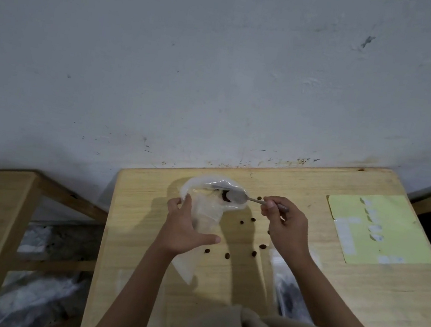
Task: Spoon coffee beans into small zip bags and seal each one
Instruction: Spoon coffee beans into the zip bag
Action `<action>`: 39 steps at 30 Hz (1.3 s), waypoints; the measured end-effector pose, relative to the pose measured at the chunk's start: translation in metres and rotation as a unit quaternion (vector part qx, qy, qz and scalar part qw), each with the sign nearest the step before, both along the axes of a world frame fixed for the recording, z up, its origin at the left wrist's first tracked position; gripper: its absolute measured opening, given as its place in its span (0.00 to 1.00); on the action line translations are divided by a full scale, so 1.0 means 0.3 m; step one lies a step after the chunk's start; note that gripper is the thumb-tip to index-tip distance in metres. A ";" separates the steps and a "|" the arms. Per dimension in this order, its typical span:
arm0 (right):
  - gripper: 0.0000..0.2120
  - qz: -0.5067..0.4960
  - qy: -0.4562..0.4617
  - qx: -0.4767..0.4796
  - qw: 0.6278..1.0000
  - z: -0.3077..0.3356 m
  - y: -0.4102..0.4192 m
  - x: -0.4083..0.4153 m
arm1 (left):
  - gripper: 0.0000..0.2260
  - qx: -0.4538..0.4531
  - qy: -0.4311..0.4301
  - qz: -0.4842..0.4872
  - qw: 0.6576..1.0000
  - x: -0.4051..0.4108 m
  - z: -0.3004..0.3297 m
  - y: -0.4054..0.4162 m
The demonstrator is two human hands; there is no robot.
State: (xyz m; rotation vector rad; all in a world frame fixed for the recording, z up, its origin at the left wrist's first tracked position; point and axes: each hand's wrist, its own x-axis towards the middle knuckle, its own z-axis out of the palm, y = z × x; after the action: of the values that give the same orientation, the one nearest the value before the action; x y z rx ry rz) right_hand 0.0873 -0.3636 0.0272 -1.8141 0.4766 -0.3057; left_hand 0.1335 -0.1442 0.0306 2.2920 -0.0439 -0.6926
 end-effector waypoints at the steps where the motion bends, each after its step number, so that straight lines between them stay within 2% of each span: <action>1: 0.08 -0.020 0.005 0.009 1.000 -0.012 0.009 0.010 | 0.57 -0.007 0.001 0.006 1.000 0.002 0.001 -0.001; 5: 0.07 -0.047 0.000 0.011 0.999 -0.033 0.049 0.071 | 0.58 -0.014 -0.018 0.017 1.000 0.018 0.003 -0.011; 10: 0.08 -0.047 -0.084 -0.097 0.991 -0.040 0.091 0.140 | 0.53 0.023 -0.107 0.037 0.993 0.048 -0.001 -0.032; 12: 0.08 -0.046 -0.100 -0.117 0.987 -0.042 0.114 0.161 | 0.52 0.033 -0.118 0.052 0.991 0.065 -0.005 -0.033; 14: 0.08 -0.064 -0.070 -0.079 0.992 -0.030 0.129 0.184 | 0.52 0.028 -0.106 0.064 0.992 0.084 -0.006 -0.027; 16: 0.07 -0.081 -0.009 0.005 0.997 -0.027 0.130 0.212 | 0.54 0.012 -0.087 0.063 0.994 0.097 -0.008 -0.013; 19: 0.06 -0.087 0.067 0.118 0.987 -0.050 0.118 0.250 | 0.57 -0.009 -0.059 0.049 0.997 0.094 -0.015 0.007; 21: 0.07 -0.075 0.106 0.155 0.979 -0.068 0.116 0.263 | 0.57 -0.012 -0.046 0.046 0.998 0.081 -0.023 0.014; 24: 0.08 -0.044 0.168 0.157 0.972 -0.083 0.117 0.265 | 0.56 -0.018 -0.025 0.052 0.998 0.057 -0.031 0.019; 28: 0.24 -0.030 0.221 0.160 0.962 -0.087 0.111 0.240 | 0.55 -0.017 -0.019 0.070 0.997 0.027 -0.033 0.019; 31: 0.30 -0.060 0.232 0.118 0.964 -0.064 0.106 0.208 | 0.55 -0.016 -0.033 0.092 0.995 0.000 -0.021 0.017; 33: 0.28 -0.080 0.213 0.022 0.974 -0.040 0.105 0.177 | 0.54 -0.015 -0.040 0.102 0.994 -0.022 -0.004 0.017; 35: 0.20 -0.077 0.124 -0.038 0.989 -0.001 0.106 0.134 | 0.54 -0.025 -0.049 0.112 0.992 -0.045 0.019 0.014; 37: 0.09 -0.032 0.025 -0.017 0.999 0.049 0.103 0.091 | 0.54 -0.032 -0.076 0.120 0.989 -0.069 0.043 0.007; 39: 0.05 0.063 0.001 0.034 0.997 0.097 0.102 0.040 | 0.53 -0.036 -0.120 0.126 0.984 -0.102 0.070 -0.006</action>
State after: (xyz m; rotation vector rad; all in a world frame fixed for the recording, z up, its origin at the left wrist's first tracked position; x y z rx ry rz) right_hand 0.0992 -0.3329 0.0564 -1.7688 0.3667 -0.1982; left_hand 0.1030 -0.1459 0.0517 2.2479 0.1061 -0.2787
